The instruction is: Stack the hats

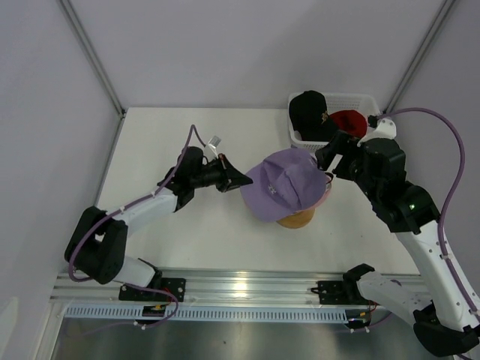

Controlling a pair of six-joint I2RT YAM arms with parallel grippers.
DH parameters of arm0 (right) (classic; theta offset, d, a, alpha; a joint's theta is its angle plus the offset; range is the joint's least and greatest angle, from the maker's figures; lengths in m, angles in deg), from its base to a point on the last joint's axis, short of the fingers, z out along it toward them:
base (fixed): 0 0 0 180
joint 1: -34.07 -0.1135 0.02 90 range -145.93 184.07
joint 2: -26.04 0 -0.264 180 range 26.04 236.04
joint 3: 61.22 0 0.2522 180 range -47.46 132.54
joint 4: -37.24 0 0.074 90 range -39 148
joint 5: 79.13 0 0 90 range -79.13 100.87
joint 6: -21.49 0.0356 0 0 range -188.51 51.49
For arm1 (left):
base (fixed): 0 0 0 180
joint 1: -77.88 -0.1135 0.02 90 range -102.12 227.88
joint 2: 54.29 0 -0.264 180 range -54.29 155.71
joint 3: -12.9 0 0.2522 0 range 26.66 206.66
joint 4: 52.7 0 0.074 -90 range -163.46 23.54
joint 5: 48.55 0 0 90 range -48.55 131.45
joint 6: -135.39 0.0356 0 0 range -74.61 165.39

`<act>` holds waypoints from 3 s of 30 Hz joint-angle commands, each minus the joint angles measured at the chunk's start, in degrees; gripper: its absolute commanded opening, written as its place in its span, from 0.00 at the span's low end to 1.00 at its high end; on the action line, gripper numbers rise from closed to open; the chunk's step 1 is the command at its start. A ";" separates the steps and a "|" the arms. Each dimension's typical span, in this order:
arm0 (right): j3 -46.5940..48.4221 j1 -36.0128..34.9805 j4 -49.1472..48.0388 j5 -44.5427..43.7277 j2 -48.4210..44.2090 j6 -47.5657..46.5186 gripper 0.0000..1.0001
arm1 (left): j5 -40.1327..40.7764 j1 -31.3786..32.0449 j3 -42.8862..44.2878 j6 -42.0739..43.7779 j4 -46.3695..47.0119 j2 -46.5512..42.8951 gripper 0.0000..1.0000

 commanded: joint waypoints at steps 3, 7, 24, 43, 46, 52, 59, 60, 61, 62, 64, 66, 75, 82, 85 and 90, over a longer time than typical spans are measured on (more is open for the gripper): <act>-0.03 2.21 -10.42 -7.86 -2.45 -7.96 0.82 | 5.66 -2.49 7.56 9.39 -10.21 5.77 0.01; -5.22 7.99 -15.35 -0.43 -1.14 -9.63 0.78 | 3.73 -5.13 10.30 12.29 -12.51 7.79 0.01; -26.15 24.72 -47.96 34.15 6.60 -3.31 0.67 | -1.82 -7.95 33.58 28.91 -34.65 17.37 0.03; -23.34 19.18 -48.75 35.82 13.81 -8.93 0.57 | -2.17 -7.95 38.52 29.26 -37.74 18.78 0.07; -22.73 18.92 -47.96 34.33 15.12 -9.37 0.52 | -2.61 -7.95 38.43 29.26 -37.57 18.87 0.07; -21.67 17.34 -46.47 31.25 16.88 -10.69 0.29 | -3.74 -7.95 37.99 29.62 -37.83 17.91 0.11; -16.67 14.26 -37.78 20.82 17.07 -10.09 0.00 | -8.91 -7.95 34.57 26.82 -33.27 13.17 0.13; -15.44 14.35 -35.85 19.40 16.97 -8.86 0.00 | -9.89 -7.95 33.95 25.85 -32.04 12.55 0.14; -12.73 14.52 -31.13 18.69 16.80 -6.15 0.00 | -10.68 -7.95 32.82 24.88 -29.68 12.02 0.14; -11.66 14.78 -29.26 19.38 16.54 -5.43 0.00 | -12.26 -7.95 31.33 22.52 -28.35 11.23 0.15; -9.73 14.53 -26.18 19.04 15.13 -5.16 0.00 | -14.02 -7.86 30.35 20.48 -26.06 10.70 0.15; -8.14 14.26 -22.06 15.88 13.90 -5.15 0.00 | -16.14 -7.77 29.03 18.28 -23.69 10.26 0.15; -0.68 14.88 -8.17 9.62 13.63 -4.54 0.00 | -20.18 -8.04 28.24 11.87 -19.75 9.82 0.09; 2.33 14.00 -1.65 8.32 6.44 -6.11 0.00 | -19.15 -7.86 27.27 9.03 -18.20 7.10 0.01; 1.62 14.17 0.99 3.84 4.23 -6.73 0.00 | -17.11 -7.51 26.92 9.93 -19.46 6.48 0.01; 2.77 14.44 4.43 3.39 2.75 -6.04 0.00 | -19.84 -6.11 23.40 2.12 -9.89 5.87 0.01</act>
